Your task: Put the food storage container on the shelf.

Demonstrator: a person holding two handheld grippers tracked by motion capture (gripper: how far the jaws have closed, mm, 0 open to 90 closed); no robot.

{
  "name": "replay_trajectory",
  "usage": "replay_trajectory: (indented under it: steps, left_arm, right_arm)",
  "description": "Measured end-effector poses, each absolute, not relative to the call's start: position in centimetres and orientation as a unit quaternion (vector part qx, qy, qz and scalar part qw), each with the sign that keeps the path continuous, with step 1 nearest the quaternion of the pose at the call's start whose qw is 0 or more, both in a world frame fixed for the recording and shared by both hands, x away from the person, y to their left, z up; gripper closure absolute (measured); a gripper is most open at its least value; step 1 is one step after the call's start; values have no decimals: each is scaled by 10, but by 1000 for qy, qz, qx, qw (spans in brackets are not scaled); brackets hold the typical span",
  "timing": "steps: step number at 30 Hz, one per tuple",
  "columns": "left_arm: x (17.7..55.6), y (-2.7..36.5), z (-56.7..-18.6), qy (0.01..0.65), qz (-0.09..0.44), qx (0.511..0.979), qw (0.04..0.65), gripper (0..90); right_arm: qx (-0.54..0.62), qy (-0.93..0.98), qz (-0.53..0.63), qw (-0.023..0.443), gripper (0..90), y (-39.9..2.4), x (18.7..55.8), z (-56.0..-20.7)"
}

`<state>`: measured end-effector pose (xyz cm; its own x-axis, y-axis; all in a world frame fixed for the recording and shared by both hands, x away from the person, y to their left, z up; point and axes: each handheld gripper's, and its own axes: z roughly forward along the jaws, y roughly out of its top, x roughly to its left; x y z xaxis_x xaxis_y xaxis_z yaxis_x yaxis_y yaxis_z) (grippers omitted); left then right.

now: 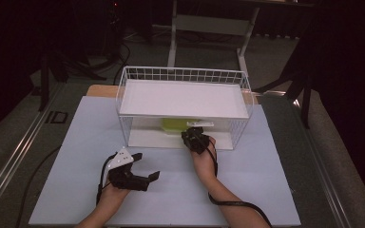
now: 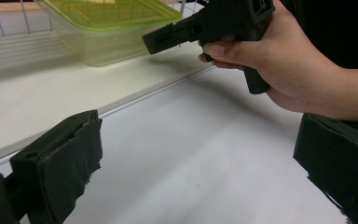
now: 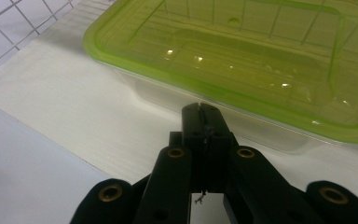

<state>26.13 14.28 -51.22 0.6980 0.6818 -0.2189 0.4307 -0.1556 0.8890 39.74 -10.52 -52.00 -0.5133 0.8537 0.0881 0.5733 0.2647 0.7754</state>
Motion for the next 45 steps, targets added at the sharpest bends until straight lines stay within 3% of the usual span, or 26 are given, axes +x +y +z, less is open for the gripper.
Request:
replay_trajectory:
  steps: [12,16,18,20,21,22,24,25,28,45]
  left_arm:
    - [261,142,-511,366,120,753,534,19]
    - [261,141,-510,359,121,753,538,19]
    - [261,140,-510,358,119,753,540,19]
    - [261,138,-510,357,117,754,538,19]
    - [261,138,-510,356,117,754,539,19]
    - [261,137,-510,356,116,754,540,19]
    - [261,136,-510,355,114,753,542,19]
    - [261,135,-509,354,114,753,543,19]
    - [260,134,-508,351,112,752,547,19]
    - [256,129,-491,321,119,761,551,19]
  right_arm:
    - [438,783,412,161,867,-104,376,-511]
    - [429,784,418,162,785,-105,368,-505]
    - [420,786,422,166,725,-106,362,-501]
    - [412,787,430,161,608,-107,356,-497]
    - [408,788,433,160,506,-107,351,-495]
    - [408,788,433,160,506,-107,351,-495]
    - [399,785,448,157,337,-108,345,-491]
    - [399,785,448,157,337,-108,345,-491]
    - [378,795,455,136,162,-112,339,-489]
    - [345,805,467,118,156,-142,313,-486]
